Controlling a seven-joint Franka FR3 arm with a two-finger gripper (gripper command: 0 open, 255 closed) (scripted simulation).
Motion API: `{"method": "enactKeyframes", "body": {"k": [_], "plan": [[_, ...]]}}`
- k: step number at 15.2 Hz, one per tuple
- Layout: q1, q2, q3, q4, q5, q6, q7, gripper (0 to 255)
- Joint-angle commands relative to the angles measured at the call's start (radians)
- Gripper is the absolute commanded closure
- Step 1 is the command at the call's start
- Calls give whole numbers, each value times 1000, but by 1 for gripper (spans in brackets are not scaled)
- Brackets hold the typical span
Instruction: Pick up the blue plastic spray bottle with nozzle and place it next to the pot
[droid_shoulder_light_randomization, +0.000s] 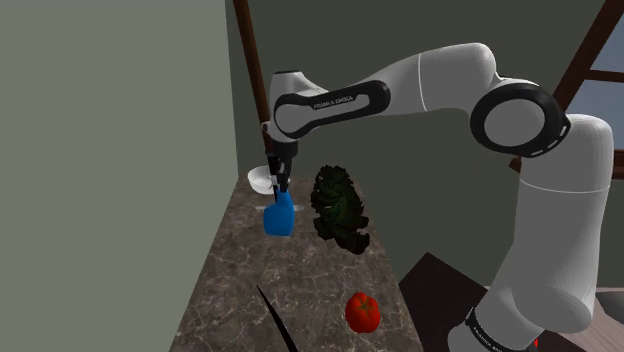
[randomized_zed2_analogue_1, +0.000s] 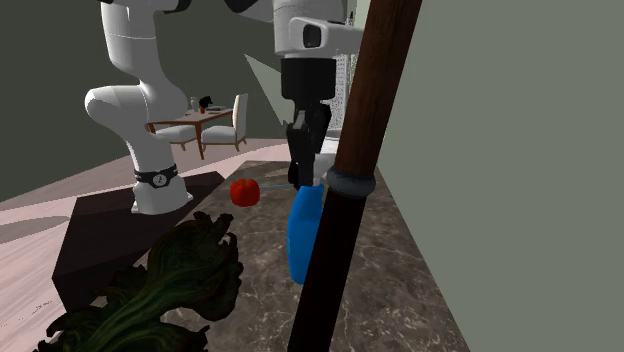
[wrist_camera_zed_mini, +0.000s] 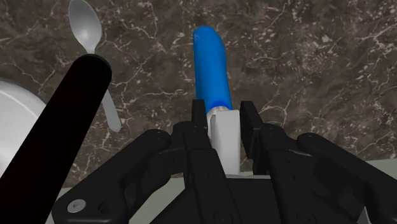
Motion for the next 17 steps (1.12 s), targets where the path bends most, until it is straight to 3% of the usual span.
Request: {"method": "enactKeyframes", "body": {"k": [1,17], "plan": [[0,-5,1,16,1,-21,0,255],[3,-23,3,206,5,-229,-3,255]]}}
